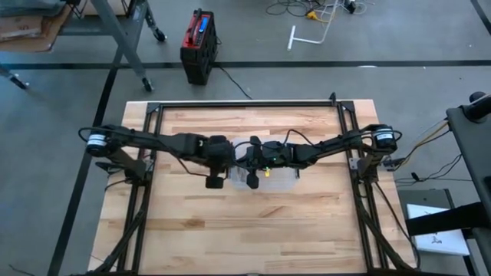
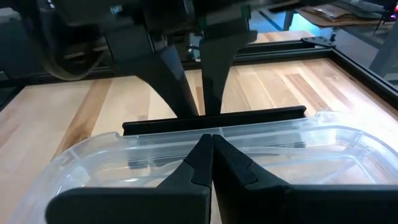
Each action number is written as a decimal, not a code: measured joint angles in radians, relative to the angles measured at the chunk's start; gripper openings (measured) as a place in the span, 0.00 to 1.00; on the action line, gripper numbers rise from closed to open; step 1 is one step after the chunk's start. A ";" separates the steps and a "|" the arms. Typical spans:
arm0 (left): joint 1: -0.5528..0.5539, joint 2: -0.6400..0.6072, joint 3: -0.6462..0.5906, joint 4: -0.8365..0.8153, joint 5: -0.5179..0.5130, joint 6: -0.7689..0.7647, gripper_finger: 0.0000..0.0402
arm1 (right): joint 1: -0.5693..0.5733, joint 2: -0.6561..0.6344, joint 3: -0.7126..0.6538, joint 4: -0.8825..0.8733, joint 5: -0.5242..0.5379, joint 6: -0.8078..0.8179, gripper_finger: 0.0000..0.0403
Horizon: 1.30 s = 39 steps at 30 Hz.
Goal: Roll bandage
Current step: Close the transparent bin on the table
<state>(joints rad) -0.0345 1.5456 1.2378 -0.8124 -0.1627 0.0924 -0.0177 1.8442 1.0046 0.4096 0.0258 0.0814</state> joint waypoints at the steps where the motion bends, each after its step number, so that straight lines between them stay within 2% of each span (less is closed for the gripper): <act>1: 0.000 0.012 0.022 -0.026 0.000 -0.002 0.05 | 0.000 0.000 0.000 0.000 0.000 -0.001 0.00; 5: 0.001 0.045 0.128 -0.144 0.034 -0.024 0.06 | 0.000 0.000 0.000 0.000 0.000 -0.002 0.00; 9: 0.008 0.067 0.158 -0.159 0.067 -0.055 0.05 | 0.002 0.000 0.000 -0.006 -0.002 -0.002 0.00; 20: 0.007 0.075 0.141 -0.141 0.056 -0.066 0.05 | 0.006 -0.002 0.000 -0.007 -0.002 -0.018 0.00; 31: 0.008 0.042 0.051 -0.049 0.050 -0.003 0.05 | 0.012 -0.002 0.000 -0.005 0.000 -0.022 0.00; 39: 0.011 0.048 0.103 -0.114 0.073 0.021 0.05 | 0.013 -0.002 0.000 -0.002 -0.002 -0.026 0.00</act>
<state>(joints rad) -0.0235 1.5940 1.3413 -0.9263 -0.0896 0.1131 -0.0051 1.8427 1.0042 0.4078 0.0237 0.0551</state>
